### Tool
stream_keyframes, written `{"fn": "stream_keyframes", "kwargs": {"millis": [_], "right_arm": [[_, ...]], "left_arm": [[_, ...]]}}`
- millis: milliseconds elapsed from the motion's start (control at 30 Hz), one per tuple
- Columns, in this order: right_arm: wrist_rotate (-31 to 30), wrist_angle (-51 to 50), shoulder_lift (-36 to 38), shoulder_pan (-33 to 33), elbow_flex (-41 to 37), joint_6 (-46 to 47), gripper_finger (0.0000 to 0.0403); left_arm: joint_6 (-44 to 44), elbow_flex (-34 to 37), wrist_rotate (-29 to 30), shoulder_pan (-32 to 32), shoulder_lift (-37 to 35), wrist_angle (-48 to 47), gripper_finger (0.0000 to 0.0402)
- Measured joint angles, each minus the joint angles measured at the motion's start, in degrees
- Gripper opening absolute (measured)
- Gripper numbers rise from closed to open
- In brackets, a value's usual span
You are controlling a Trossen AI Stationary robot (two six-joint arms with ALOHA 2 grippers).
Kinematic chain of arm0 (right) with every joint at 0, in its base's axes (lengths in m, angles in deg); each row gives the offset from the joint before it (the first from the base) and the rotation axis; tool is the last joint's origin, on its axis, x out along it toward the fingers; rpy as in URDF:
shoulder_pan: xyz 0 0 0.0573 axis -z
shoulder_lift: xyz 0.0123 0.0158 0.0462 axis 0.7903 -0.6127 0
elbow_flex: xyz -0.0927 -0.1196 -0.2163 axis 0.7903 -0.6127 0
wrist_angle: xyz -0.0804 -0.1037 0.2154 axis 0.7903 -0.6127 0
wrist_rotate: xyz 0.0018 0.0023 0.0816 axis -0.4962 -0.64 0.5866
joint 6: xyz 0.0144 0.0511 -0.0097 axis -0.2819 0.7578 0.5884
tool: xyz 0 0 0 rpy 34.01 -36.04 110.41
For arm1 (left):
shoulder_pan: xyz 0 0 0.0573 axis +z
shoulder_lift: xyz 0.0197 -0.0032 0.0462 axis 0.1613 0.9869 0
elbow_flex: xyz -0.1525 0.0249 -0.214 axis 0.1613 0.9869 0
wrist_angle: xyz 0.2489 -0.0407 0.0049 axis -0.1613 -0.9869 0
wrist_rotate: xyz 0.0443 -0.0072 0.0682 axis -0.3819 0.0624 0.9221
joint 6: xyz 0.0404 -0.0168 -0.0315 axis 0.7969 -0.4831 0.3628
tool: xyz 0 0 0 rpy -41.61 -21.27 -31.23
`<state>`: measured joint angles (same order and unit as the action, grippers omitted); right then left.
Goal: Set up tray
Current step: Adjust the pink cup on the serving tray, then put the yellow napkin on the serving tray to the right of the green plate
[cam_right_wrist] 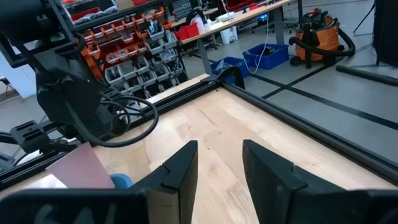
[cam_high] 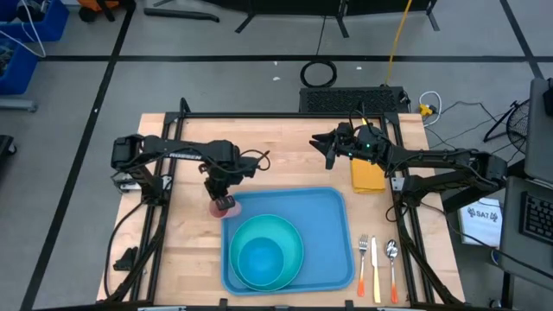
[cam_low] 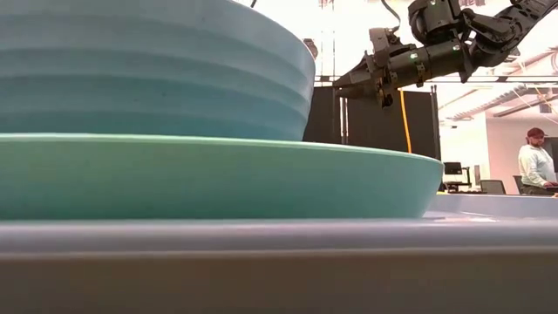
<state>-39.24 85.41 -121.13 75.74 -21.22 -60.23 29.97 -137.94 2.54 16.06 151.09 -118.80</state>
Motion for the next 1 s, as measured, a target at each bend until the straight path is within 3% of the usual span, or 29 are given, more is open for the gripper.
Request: {"fn": "stream_keyframes", "kwargs": {"millis": [233, 533, 1000], "right_arm": [[-0.1, 0.0, 0.0, 0.0, 0.0, -0.2, 0.0116], [-0.1, 0.0, 0.0, 0.0, 0.0, -0.2, 0.0116], [0.0, 0.0, 0.0, 0.0, 0.0, -0.4, 0.0116]], "left_arm": [[0.0, 0.2, -0.1, 0.3, 0.1, 0.9, 0.0048], [0.2, -0.3, -3.5, 0.3, 0.1, 2.4, 0.0056], [1.3, -14.0, 5.6, 0.3, 0.1, 2.6, 0.0058]]}}
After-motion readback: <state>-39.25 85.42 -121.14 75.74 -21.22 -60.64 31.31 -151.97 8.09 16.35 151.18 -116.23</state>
